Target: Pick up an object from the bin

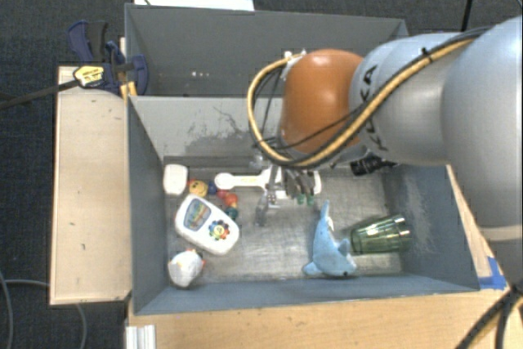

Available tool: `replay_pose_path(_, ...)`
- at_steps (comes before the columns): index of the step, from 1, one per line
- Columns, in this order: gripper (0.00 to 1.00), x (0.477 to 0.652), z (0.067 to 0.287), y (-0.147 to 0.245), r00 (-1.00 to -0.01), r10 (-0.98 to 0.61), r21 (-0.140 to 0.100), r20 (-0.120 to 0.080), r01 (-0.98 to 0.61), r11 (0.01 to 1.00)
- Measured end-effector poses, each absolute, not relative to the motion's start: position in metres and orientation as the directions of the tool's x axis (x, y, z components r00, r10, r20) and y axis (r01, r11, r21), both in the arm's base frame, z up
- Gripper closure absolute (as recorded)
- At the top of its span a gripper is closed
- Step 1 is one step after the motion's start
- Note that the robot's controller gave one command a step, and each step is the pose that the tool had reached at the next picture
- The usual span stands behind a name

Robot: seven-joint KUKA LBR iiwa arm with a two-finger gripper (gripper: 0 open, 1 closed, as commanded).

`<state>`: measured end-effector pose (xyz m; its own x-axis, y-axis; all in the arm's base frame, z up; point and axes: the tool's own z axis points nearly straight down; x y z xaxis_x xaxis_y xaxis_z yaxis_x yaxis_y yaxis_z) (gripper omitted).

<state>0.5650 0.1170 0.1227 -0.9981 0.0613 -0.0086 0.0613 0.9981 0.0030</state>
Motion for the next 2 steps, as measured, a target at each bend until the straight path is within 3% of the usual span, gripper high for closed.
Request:
replay_pose_path(1, 0.0, 0.577, 0.093, 0.107, -0.998, 0.061, -0.001, 0.004, 0.061, 0.998)
replay_pose_path(2, 0.0, 0.566, 0.117, 0.104, -0.978, 0.207, 0.0, 0.001, 0.207, 0.978)
